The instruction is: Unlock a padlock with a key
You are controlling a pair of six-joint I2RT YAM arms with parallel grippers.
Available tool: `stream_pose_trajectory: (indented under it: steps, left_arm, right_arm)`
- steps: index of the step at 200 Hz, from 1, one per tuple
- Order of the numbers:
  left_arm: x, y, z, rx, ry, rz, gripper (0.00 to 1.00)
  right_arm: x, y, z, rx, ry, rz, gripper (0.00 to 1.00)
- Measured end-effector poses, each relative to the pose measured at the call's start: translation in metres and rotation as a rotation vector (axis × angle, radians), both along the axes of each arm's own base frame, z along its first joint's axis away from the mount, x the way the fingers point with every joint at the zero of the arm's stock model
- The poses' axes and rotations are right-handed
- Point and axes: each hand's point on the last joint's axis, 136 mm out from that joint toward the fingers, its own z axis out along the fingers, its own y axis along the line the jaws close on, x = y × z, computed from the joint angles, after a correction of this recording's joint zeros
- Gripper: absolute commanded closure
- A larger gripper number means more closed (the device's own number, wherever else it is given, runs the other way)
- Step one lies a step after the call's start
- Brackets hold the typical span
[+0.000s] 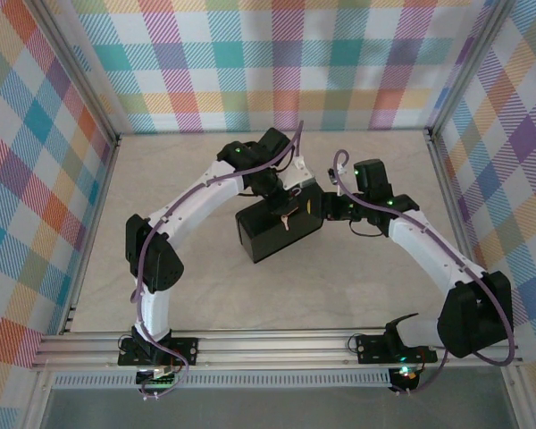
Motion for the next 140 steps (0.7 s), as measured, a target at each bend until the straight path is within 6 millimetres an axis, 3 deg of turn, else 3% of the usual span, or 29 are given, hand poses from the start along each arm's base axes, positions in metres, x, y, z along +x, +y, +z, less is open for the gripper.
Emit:
stream_pose_trajectory:
  steps: [29,55,93,115,140]
  left_arm:
    - [0.017,0.004,0.005,-0.03,-0.007,0.118,0.77]
    - [0.04,0.027,0.019,-0.049,-0.025,0.289,0.76]
    - [0.056,0.081,0.057,-0.084,-0.077,0.579,0.73]
    - [0.047,0.121,0.077,-0.103,-0.1,0.737,0.73]
    - [0.031,0.168,0.076,-0.08,-0.09,0.894,0.72]
  right_arm:
    - [-0.002,-0.001,0.009,0.007,-0.025,-0.002,0.69]
    - [-0.002,-0.002,0.01,0.005,-0.029,-0.005,0.69]
    - [-0.003,-0.004,0.009,-0.003,-0.025,-0.011,0.69]
    - [-0.004,-0.004,0.009,-0.005,-0.027,-0.011,0.68]
    - [-0.005,-0.005,0.01,-0.008,-0.028,-0.008,0.68]
